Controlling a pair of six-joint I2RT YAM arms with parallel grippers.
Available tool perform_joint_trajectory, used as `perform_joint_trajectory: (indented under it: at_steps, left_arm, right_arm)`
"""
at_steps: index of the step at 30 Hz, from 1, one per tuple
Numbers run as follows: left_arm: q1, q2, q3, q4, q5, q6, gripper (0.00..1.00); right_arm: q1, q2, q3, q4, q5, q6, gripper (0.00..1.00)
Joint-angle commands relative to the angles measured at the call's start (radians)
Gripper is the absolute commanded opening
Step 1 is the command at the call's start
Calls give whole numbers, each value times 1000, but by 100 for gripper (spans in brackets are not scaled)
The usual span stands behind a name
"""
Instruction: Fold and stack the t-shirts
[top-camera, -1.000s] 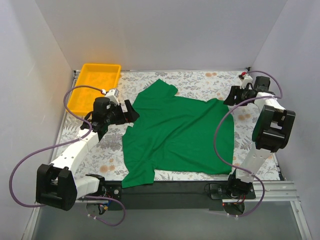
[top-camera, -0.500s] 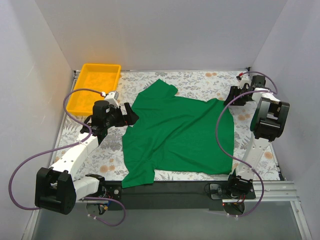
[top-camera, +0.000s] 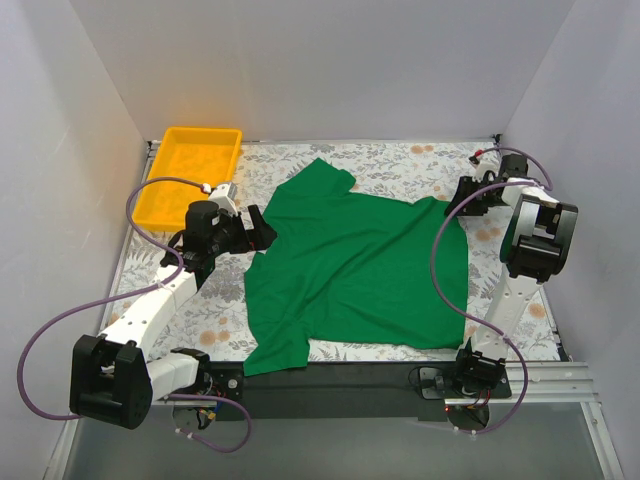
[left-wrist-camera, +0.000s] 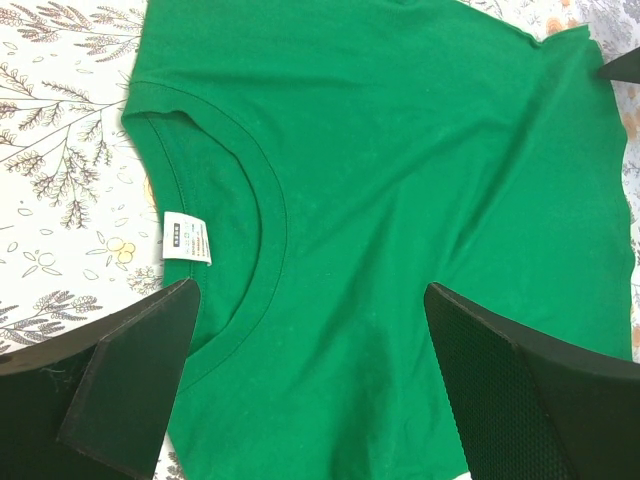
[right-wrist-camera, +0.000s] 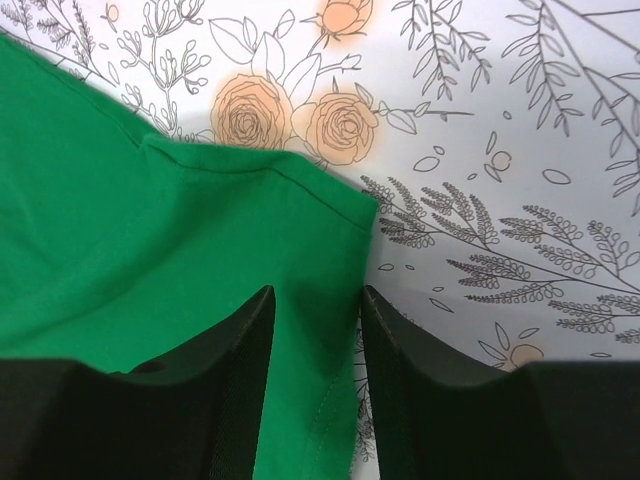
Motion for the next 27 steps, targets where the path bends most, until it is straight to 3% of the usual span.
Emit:
perform_joint_trajectory:
  at_steps: [1, 11, 17, 21, 27]
  left_arm:
    - [4, -16, 8, 19, -17, 17, 95]
    - [3, -16, 8, 16, -20, 16, 95]
    - [3, -16, 6, 19, -18, 16, 94]
    - [3, -16, 8, 18, -17, 16, 94]
    - [3, -16, 8, 18, -17, 16, 94]
  right_arm:
    - [5, 6, -11, -16, -33, -10, 45]
    - [5, 9, -22, -28, -55, -22, 34]
    - [5, 0, -20, -35, -57, -29, 20]
    - [5, -9, -29, -36, -57, -36, 5]
    - [8, -57, -58, -35, -76, -64, 1]
